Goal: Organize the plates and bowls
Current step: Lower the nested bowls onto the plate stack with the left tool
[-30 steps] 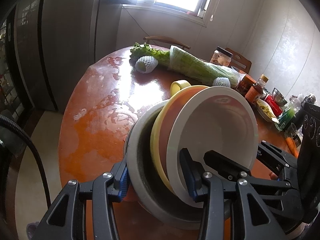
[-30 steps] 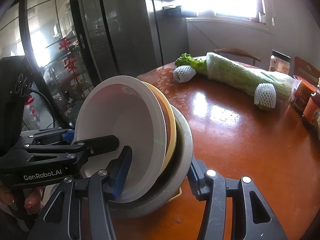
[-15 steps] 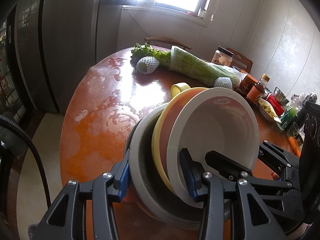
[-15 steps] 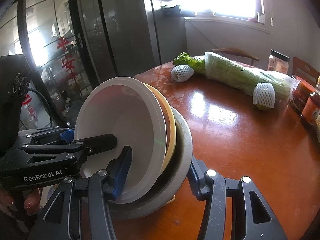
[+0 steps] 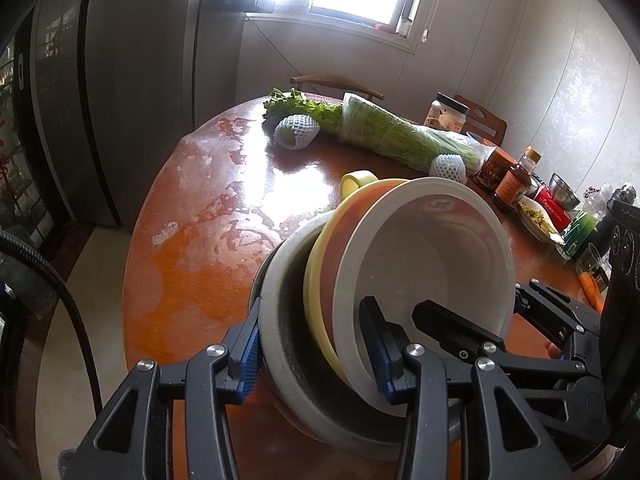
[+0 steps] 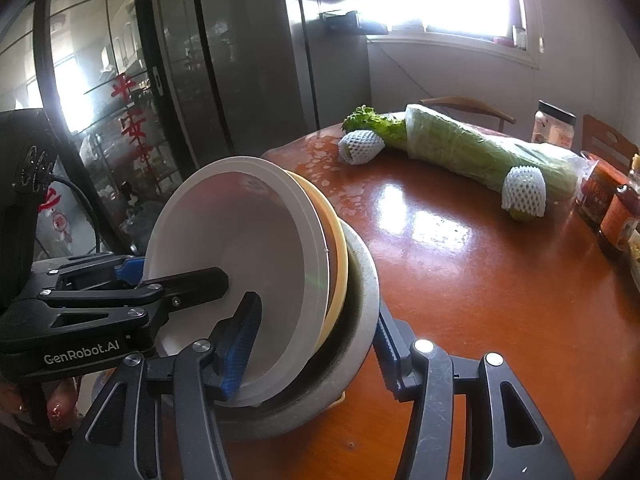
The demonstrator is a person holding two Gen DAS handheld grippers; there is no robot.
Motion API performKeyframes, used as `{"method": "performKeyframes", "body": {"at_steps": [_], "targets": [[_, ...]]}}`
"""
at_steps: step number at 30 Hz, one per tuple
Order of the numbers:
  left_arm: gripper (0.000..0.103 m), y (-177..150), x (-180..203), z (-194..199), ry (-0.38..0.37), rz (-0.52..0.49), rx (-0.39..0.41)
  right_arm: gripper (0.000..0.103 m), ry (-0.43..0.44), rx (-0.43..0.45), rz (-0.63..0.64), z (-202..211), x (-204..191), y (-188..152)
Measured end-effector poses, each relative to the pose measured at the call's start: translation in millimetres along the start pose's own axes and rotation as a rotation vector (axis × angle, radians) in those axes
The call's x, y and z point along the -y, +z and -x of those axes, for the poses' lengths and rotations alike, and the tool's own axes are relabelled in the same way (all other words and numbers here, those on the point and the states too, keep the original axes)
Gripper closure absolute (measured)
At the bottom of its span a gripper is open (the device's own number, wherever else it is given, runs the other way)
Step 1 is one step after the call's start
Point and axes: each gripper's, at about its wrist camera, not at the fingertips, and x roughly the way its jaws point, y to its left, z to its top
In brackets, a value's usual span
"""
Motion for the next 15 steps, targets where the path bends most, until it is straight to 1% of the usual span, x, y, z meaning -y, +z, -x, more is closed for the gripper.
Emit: {"method": "performKeyframes", "body": {"at_steps": [7,12,15], "targets": [[0.056,0.3,-0.2,1.7,-0.001,0.0,0.007,0.043,-0.003,0.0,-0.005,0.5,1.9,0.5],[0.055,2.1,1.1,5.9,0.01,-0.001,0.017,0.041,0.001,0.028,0.008,6.4,1.4,2.9],[0.055,2.0,1.7,8.1,0.015,-0.003,0.022,0.041,0.0,0.027,0.009,7.1,0.8,2.7]]}}
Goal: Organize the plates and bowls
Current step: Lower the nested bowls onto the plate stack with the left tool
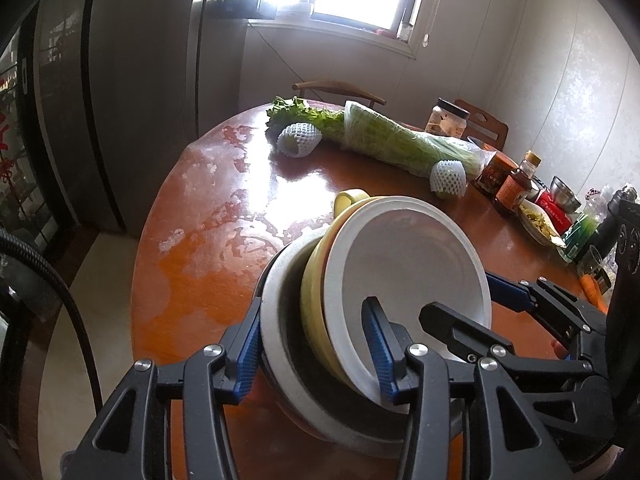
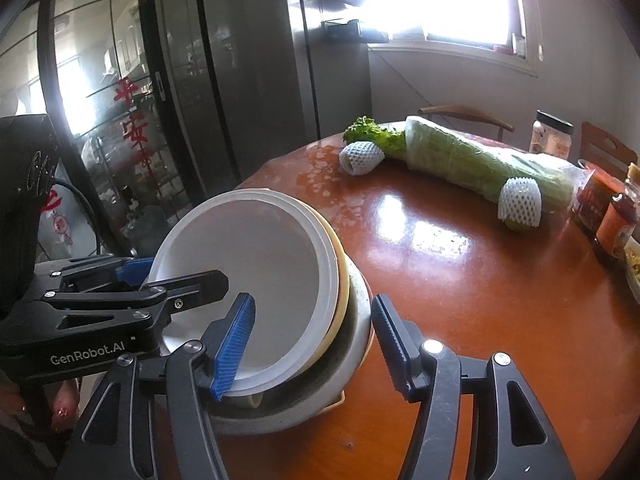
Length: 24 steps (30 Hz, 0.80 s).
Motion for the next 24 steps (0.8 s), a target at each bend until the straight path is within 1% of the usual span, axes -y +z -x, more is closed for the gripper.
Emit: {"method": "performKeyframes", "body": {"at_steps": [6,11,15,24], "targets": [[0.05,0,0,7,0.0,0.003,0.019,0.039,-0.003,0.013,0.0,4,0,2],[0.049,1,0,14,0.005,0.0,0.033,0.038,-0.009,0.019,-0.002,7,0,3],[0.045,1,-2,20,0.011,0.011,0.052,0.038,-0.011,0.024,0.002,10,-1,3],[0.045,-1,-2,27,0.017,0.018,0.063,0.037,-0.014,0.038,0.01,16,-5,4]]}}
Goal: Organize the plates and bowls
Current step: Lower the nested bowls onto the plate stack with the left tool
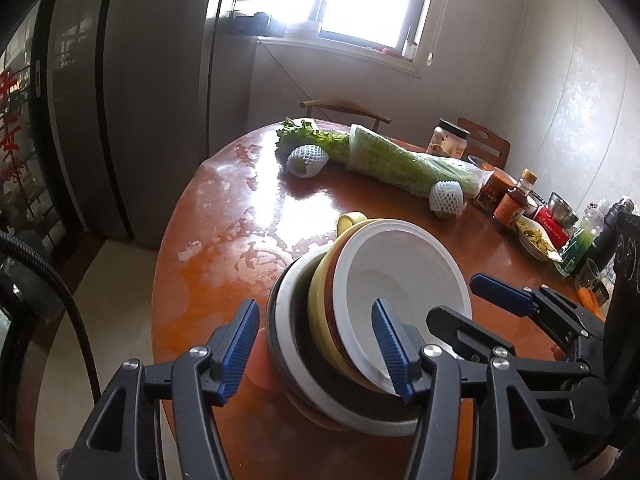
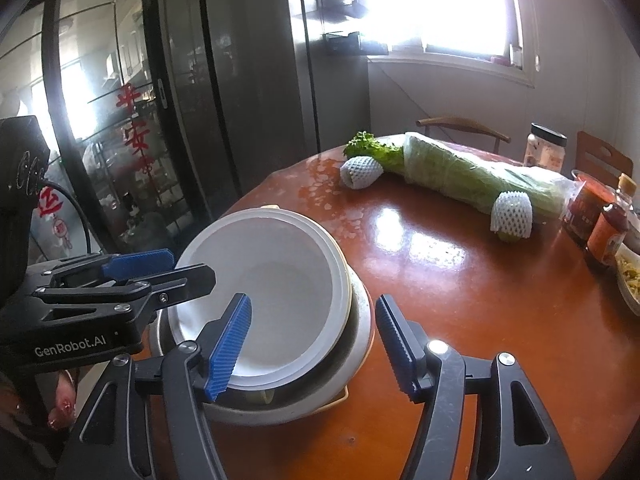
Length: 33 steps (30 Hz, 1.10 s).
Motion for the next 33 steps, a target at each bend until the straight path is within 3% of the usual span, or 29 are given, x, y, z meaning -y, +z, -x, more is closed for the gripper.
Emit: {"method": "performKeyframes", "body": {"at_steps": [33], "targets": [[0.031,-13,15,32,0.075,-0.012,0.09,0.028,-0.046,0.058,0.011,40,-4,-6]]}}
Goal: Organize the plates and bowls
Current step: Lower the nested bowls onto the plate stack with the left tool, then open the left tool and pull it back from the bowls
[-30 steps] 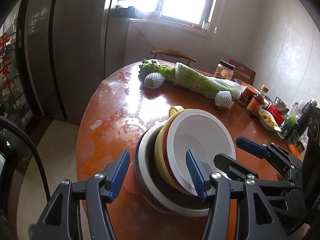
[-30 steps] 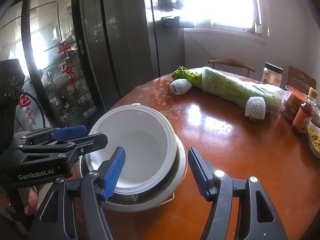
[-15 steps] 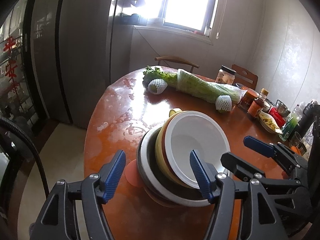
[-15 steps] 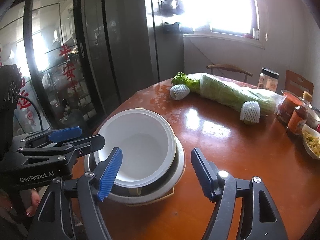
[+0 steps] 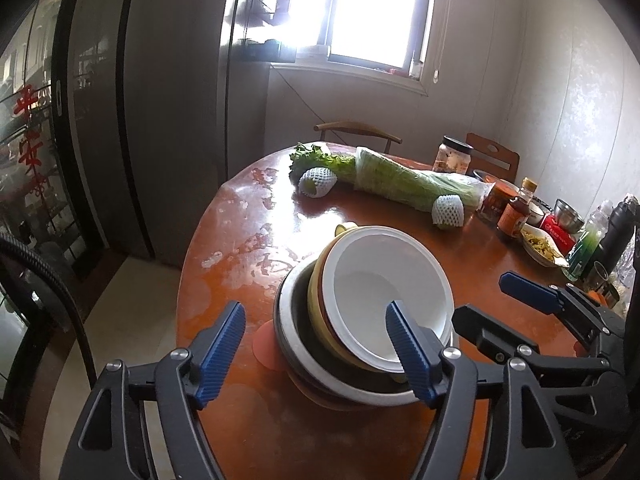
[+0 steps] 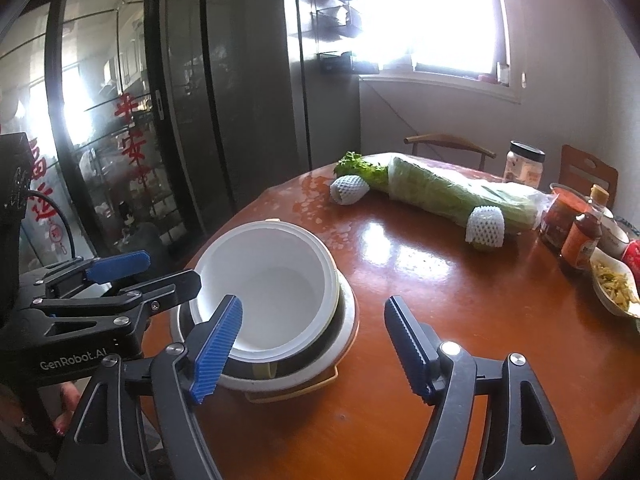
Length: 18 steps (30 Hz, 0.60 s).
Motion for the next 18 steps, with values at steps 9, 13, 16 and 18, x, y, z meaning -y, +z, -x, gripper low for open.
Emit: {"method": "performKeyframes", "body": {"at_steps": [9,13,16,18], "targets": [[0.027,-5,6,6,0.016,-0.009,0.008,0.026,-0.012,0.008,-0.002,6,4,-3],[0.026,-9,10,6,0.017,-0.011,0.001,0.026,-0.018,0.008,0.0,9,6,-6],[0.022,-13,13,6,0.024,-0.014,-0.009,0.026,-0.029,0.007,-0.002,12,8,-9],[0.02,-14,13,7,0.029,-0.009,-0.006,0.025,-0.041,0.009,-0.004,15,10,-11]]}}
